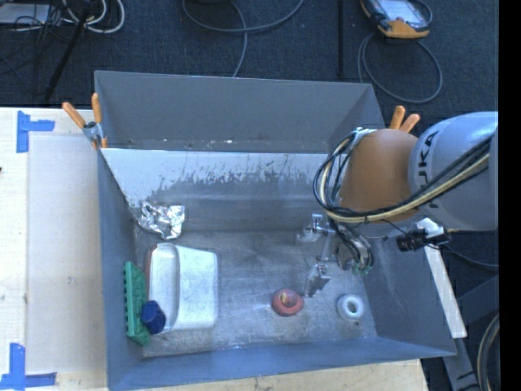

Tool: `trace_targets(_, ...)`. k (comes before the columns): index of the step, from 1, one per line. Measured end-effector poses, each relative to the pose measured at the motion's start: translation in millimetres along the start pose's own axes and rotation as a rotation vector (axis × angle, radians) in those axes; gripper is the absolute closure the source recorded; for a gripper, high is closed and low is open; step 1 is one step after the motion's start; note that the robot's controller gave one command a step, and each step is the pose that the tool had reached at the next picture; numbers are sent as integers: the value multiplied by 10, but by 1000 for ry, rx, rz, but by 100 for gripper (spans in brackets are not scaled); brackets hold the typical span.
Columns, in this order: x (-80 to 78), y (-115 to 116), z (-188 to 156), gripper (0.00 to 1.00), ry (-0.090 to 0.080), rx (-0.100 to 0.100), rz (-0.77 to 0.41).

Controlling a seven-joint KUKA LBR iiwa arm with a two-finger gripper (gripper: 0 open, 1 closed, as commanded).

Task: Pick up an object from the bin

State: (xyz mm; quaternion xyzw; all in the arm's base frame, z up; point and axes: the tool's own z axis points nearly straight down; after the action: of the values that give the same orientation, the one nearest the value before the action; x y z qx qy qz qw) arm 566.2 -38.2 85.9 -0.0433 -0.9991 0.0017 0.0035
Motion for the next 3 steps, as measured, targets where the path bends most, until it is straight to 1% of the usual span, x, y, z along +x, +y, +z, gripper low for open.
trace_targets(1, 472, 533, 103, 0, -29, -1, -133)
trace_targets(2, 697, 1651, 103, 0, -18, -7, -55)
trace_targets(3, 359, 1865, -1084, 0, -16, -6, -129)
